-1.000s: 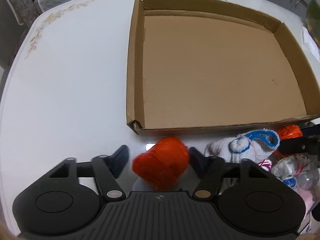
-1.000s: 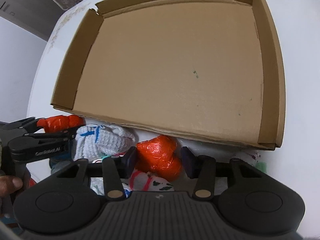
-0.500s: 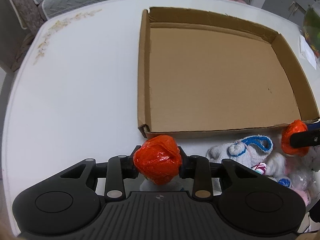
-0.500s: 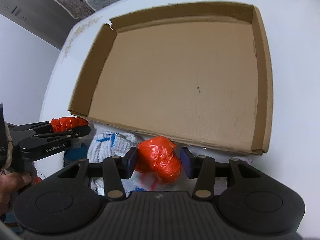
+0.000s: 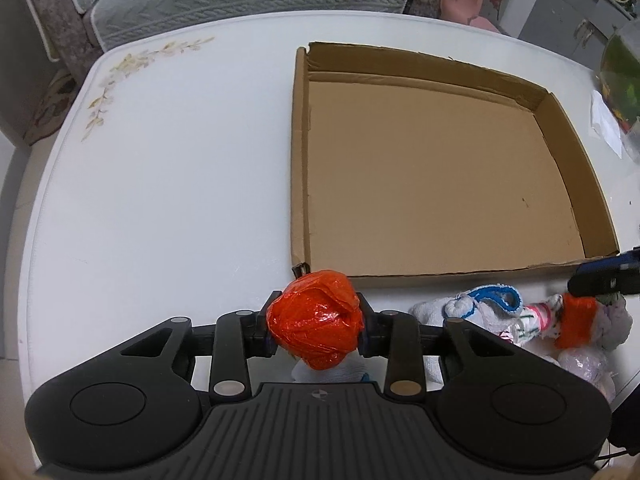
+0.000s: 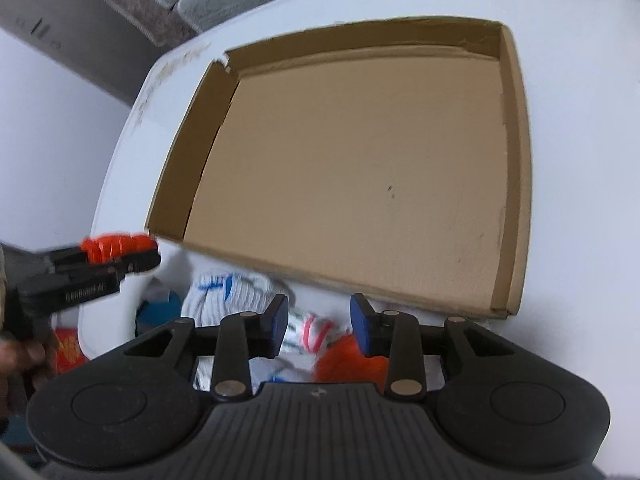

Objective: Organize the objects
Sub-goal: 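Grasp an orange bundle with the left gripper while the right grasps another, then carry both orange bundles into the tray and open both grippers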

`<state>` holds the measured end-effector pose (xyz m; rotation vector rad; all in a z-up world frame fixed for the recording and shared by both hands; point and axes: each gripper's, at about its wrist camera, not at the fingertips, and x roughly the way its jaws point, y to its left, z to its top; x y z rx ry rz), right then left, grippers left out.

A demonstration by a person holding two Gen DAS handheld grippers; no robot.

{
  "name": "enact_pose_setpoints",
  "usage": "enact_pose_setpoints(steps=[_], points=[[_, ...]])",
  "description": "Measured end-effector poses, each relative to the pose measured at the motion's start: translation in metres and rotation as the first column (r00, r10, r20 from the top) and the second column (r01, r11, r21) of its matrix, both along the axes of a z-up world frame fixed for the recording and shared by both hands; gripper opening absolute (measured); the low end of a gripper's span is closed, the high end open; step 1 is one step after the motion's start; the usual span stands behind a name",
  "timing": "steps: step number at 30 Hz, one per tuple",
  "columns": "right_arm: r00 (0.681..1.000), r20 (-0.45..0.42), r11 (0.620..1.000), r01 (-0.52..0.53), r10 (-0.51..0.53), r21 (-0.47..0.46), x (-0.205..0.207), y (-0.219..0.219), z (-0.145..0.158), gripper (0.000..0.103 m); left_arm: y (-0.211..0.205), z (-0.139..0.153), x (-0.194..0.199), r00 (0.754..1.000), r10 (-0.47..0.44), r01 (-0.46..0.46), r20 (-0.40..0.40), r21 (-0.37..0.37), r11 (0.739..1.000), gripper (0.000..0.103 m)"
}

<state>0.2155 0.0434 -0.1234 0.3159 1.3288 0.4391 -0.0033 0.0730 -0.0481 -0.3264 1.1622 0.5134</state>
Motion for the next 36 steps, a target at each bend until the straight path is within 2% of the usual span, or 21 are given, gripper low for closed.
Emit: enact_pose_setpoints(steps=[1, 6, 8, 12, 17, 18, 21, 23, 25, 31, 36], points=[[1.0, 0.001, 1.0, -0.02, 0.02, -0.01, -0.002, 0.001, 0.003, 0.042, 0.0, 0.001, -0.001, 1.0, 0.0, 0.0, 0.004, -0.001, 1.0, 0.042], [0.997, 0.021, 0.992, -0.07, 0.072, -0.101, -0.013, -0.001, 0.01, 0.063, 0.001, 0.003, 0.0, 1.0, 0.007, -0.007, 0.012, -0.002, 1.0, 0.042], [0.997, 0.012, 0.988, -0.07, 0.072, -0.139, -0.016, -0.005, 0.006, 0.063, 0.0, 0.002, 0.0, 1.0, 0.01, -0.01, 0.011, -0.004, 1.0, 0.042], [0.992, 0.006, 0.978, -0.12, 0.123, -0.168, -0.017, -0.008, -0.002, 0.059, -0.002, 0.003, 0.004, 1.0, 0.01, -0.009, 0.015, -0.007, 1.0, 0.042], [0.996, -0.016, 0.983, -0.089, 0.087, -0.159, -0.011, -0.007, -0.011, 0.053, -0.006, 0.002, 0.007, 0.999, 0.032, -0.032, 0.017, -0.005, 0.999, 0.042], [0.997, -0.016, 0.986, -0.076, 0.074, -0.151, -0.009, -0.007, -0.011, 0.051, -0.007, 0.002, 0.007, 0.997, 0.07, -0.07, 0.019, -0.001, 0.998, 0.042], [0.998, -0.022, 0.985, -0.06, 0.058, -0.163, -0.006, -0.006, -0.018, 0.044, -0.007, 0.003, 0.008, 0.997, 0.072, -0.072, 0.024, -0.005, 0.997, 0.042], [0.998, -0.033, 0.983, -0.061, 0.057, -0.17, -0.004, -0.004, -0.023, 0.033, -0.007, 0.003, 0.009, 0.997, 0.074, -0.074, 0.026, -0.007, 0.997, 0.042], [0.998, -0.031, 0.984, -0.06, 0.056, -0.166, -0.004, -0.004, -0.023, 0.029, -0.008, 0.005, 0.009, 0.996, 0.088, -0.088, 0.032, -0.006, 0.996, 0.042], [0.998, 0.024, 0.993, -0.05, 0.052, -0.11, -0.006, -0.012, 0.001, 0.028, -0.008, 0.021, 0.011, 0.994, 0.087, -0.087, 0.064, -0.002, 0.996, 0.042], [0.984, 0.176, 0.999, -0.028, 0.034, -0.038, -0.012, -0.022, 0.053, 0.028, -0.004, 0.058, 0.024, 0.985, 0.095, -0.1, 0.141, 0.024, 0.995, 0.042]])
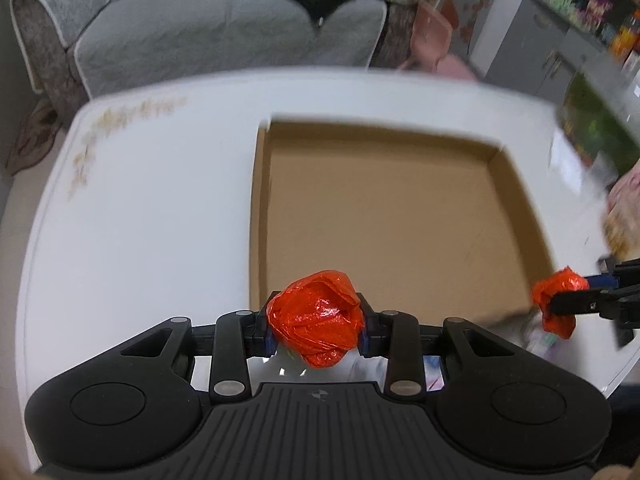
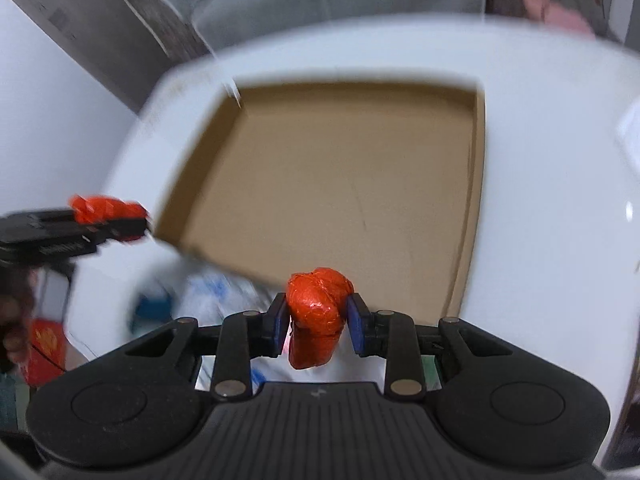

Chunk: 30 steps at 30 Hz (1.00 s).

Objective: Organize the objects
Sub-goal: 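Carry both orange bundles into the tray and open both grippers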

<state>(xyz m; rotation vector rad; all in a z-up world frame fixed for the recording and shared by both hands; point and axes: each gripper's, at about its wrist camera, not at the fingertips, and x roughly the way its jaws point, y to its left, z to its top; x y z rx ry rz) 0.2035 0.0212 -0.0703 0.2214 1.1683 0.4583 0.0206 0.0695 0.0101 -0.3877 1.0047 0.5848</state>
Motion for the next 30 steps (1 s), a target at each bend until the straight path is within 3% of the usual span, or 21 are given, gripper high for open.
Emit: enact_pose_setpoints(steps=[3, 7, 11, 18, 23, 28, 30], points=[[0.994, 0.112, 0.999, -0.009, 0.004, 0.04, 0.014, 0.006, 0.03, 0.028, 0.007, 0.019, 0.025, 0.998, -0.043, 0.041, 0.04, 0.056, 0.998, 0.042], [0.981, 0.189, 0.998, -0.055, 0.049, 0.022, 0.057, 0.017, 0.044, 0.028, 0.026, 0.009, 0.069, 0.996, -0.08, 0.076, 0.032, 0.109, 0.991, 0.042], [0.979, 0.192, 0.997, -0.072, 0.062, 0.042, 0.104, 0.032, 0.031, 0.028, 0.05, -0.025, 0.101, 0.994, -0.105, 0.103, 0.009, 0.127, 0.987, 0.042], [0.968, 0.164, 0.982, -0.185, 0.189, -0.043, 0.143, 0.072, -0.011, 0.028, 0.075, -0.082, 0.119, 0.993, -0.106, 0.112, -0.053, 0.117, 0.987, 0.042], [0.965, 0.118, 0.969, -0.222, 0.234, -0.108, 0.155, 0.089, -0.034, 0.028, 0.082, -0.101, 0.119, 0.993, -0.096, 0.104, -0.074, 0.11, 0.989, 0.043], [0.964, 0.081, 0.962, -0.242, 0.253, -0.128, 0.164, 0.098, -0.043, 0.029, 0.085, -0.103, 0.121, 0.994, -0.088, 0.095, -0.062, 0.118, 0.989, 0.045], [0.962, 0.077, 0.958, -0.249, 0.262, -0.141, 0.163, 0.101, -0.044, 0.032, 0.085, -0.102, 0.121, 0.995, -0.083, 0.09, -0.058, 0.113, 0.99, 0.057]])
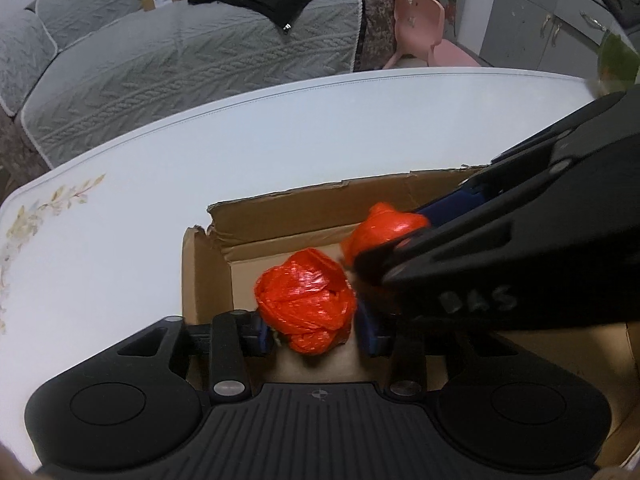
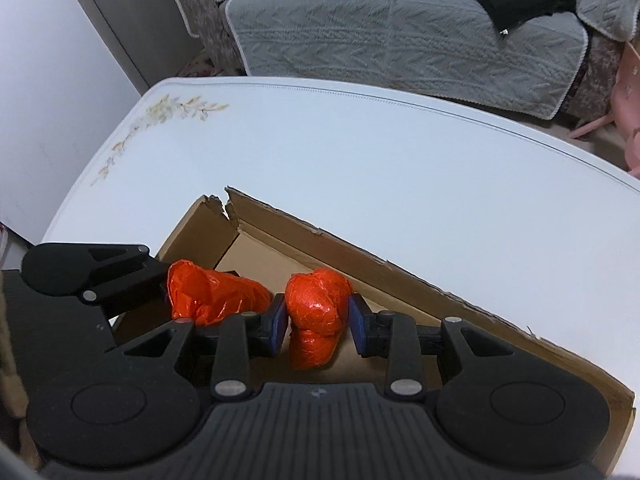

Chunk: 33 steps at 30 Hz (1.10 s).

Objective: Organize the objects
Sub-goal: 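Carry both orange bundles into the tray and open both grippers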

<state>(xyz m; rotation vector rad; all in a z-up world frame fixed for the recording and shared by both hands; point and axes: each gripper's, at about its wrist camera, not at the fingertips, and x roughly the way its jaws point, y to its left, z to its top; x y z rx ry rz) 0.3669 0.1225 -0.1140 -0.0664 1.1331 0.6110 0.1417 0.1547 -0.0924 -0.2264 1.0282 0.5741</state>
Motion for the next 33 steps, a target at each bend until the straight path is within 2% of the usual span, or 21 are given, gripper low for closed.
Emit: enact_pose_setpoints(steps=[1, 2, 4, 6, 14, 27, 30, 33], points=[[1.0, -0.004, 1.0, -0.004, 0.004, -0.003, -0.001, 0.0, 0.0, 0.033, 0.0, 0.001, 0.0, 1.0, -0.001, 0.001, -0.002, 0.002, 1.0, 0.062], [1.0, -0.003, 1.0, -0.005, 0.005, -0.007, -0.003, 0.0, 0.001, 0.034, -0.002, 0.002, 0.0, 1.0, 0.002, -0.002, -0.004, 0.008, 1.0, 0.076], [1.0, -0.002, 1.0, -0.008, 0.008, -0.013, -0.002, 0.001, 0.0, 0.042, -0.004, 0.005, 0.0, 1.0, 0.0, 0.0, 0.003, -0.003, 1.0, 0.085], [1.0, 0.006, 1.0, -0.001, 0.001, -0.01, -0.003, -0.002, 0.002, 0.047, -0.005, 0.007, -0.001, 1.0, 0.004, -0.004, 0.002, -0.006, 1.0, 0.086], [1.0, -0.008, 1.0, 0.014, -0.014, 0.015, -0.008, -0.013, 0.014, 0.047, -0.006, 0.016, -0.006, 1.0, 0.03, -0.031, -0.005, -0.032, 0.999, 0.09], [0.998, -0.055, 0.999, 0.006, -0.009, -0.054, -0.012, -0.012, 0.022, 0.052, -0.009, 0.031, -0.022, 0.992, 0.122, -0.124, -0.027, -0.117, 0.985, 0.093], [0.998, -0.063, 0.996, 0.001, -0.006, -0.084, -0.015, -0.011, 0.022, 0.063, -0.009, 0.03, -0.024, 0.989, 0.146, -0.148, -0.025, -0.146, 0.978, 0.093], [0.998, -0.065, 0.996, -0.003, -0.003, -0.089, -0.019, -0.012, 0.021, 0.064, -0.012, 0.033, -0.025, 0.988, 0.149, -0.152, -0.035, -0.143, 0.978, 0.094]])
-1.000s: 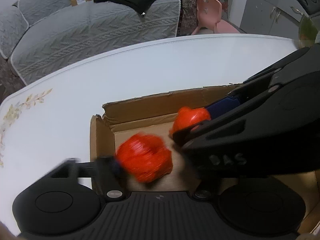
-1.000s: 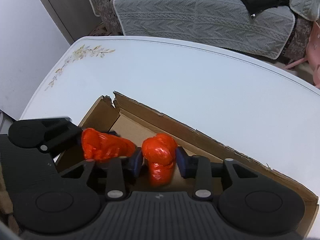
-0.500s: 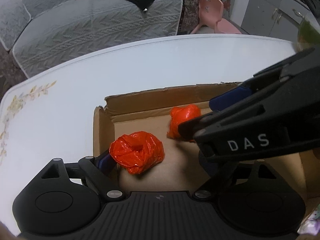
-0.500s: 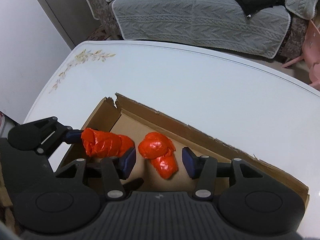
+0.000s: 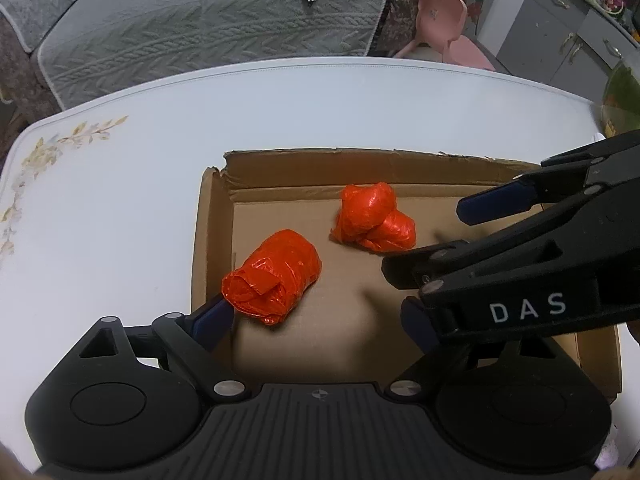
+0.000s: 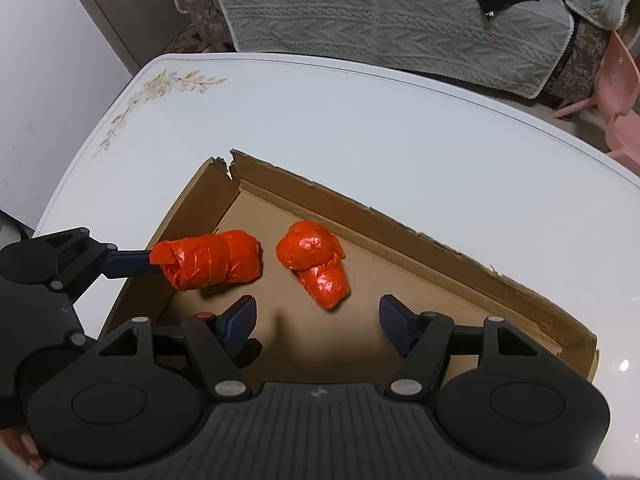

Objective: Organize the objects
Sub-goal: 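Carry both orange bundles into the tray and open both grippers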

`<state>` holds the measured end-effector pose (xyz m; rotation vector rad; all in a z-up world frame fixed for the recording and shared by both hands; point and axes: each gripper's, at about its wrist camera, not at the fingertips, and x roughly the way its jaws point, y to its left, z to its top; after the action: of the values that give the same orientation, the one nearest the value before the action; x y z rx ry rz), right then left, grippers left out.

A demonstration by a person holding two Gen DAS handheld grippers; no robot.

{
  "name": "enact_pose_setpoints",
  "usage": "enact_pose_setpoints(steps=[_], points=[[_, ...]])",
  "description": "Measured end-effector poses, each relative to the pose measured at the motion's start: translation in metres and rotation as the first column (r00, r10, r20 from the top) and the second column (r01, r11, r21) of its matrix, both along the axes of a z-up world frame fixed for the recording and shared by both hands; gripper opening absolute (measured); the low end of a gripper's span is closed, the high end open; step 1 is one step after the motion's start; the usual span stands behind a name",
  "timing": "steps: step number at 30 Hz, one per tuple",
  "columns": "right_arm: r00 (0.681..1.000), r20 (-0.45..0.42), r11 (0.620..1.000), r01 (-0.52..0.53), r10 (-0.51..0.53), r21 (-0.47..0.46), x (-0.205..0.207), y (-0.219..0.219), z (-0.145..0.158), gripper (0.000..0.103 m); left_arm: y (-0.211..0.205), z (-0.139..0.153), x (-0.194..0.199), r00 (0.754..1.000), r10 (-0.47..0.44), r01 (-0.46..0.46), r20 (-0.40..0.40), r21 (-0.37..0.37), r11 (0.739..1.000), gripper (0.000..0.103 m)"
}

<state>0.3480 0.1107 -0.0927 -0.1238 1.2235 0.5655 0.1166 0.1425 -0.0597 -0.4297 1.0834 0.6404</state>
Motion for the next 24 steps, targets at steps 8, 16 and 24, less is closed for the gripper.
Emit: enact_pose_setpoints(steps=[8, 16, 24], points=[[1.0, -0.002, 1.0, 0.002, -0.002, -0.003, -0.005, -0.008, 0.005, 0.066, -0.003, 0.003, -0.01, 0.999, 0.034, -0.035, -0.018, -0.053, 0.998, 0.097], [1.0, -0.012, 1.0, -0.01, 0.009, -0.012, -0.019, -0.013, 0.012, 0.07, -0.015, 0.016, -0.021, 0.998, 0.061, -0.063, -0.031, -0.074, 0.995, 0.099], [1.0, -0.02, 1.0, -0.001, 0.002, 0.014, -0.047, -0.034, 0.03, 0.073, -0.038, 0.036, -0.055, 0.994, 0.103, -0.105, -0.028, -0.073, 0.992, 0.1]])
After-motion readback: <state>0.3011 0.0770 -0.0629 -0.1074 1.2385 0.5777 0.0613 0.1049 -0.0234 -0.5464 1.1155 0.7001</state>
